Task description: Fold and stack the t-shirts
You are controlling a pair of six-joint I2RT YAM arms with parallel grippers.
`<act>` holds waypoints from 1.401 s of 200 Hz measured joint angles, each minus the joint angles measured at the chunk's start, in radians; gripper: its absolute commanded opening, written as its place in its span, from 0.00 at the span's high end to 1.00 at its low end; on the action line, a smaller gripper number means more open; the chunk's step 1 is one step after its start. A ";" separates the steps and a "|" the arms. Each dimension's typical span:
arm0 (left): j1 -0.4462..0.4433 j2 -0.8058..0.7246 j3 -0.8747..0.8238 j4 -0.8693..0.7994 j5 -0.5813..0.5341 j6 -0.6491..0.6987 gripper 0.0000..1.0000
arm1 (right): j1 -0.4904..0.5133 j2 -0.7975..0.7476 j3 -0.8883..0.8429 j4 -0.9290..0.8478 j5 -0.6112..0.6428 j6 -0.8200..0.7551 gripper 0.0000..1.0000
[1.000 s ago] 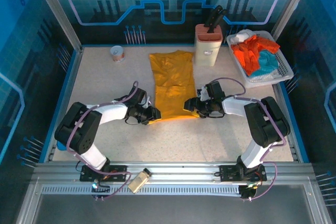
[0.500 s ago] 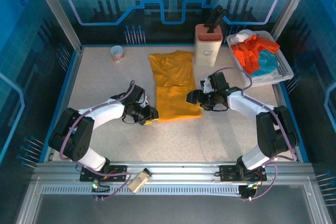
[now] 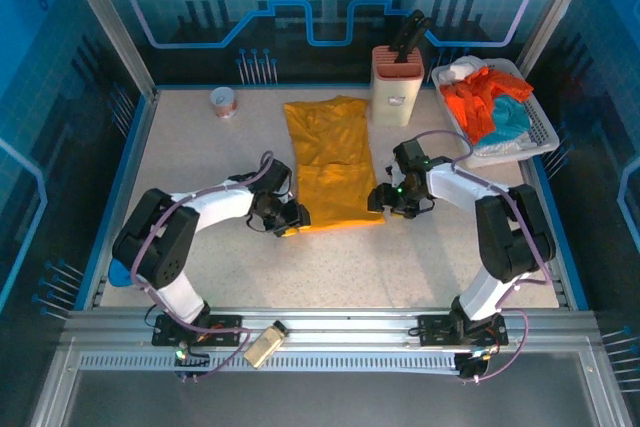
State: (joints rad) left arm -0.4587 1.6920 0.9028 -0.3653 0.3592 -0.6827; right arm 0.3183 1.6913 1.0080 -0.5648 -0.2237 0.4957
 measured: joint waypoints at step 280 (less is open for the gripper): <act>-0.001 0.097 0.083 -0.060 -0.015 -0.034 0.81 | 0.118 0.064 0.013 0.021 0.076 0.035 0.63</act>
State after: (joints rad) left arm -0.4595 1.7889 0.9859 -0.4248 0.3439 -0.7170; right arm 0.4362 1.7550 1.0214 -0.5438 -0.1478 0.5308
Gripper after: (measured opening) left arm 0.190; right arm 0.378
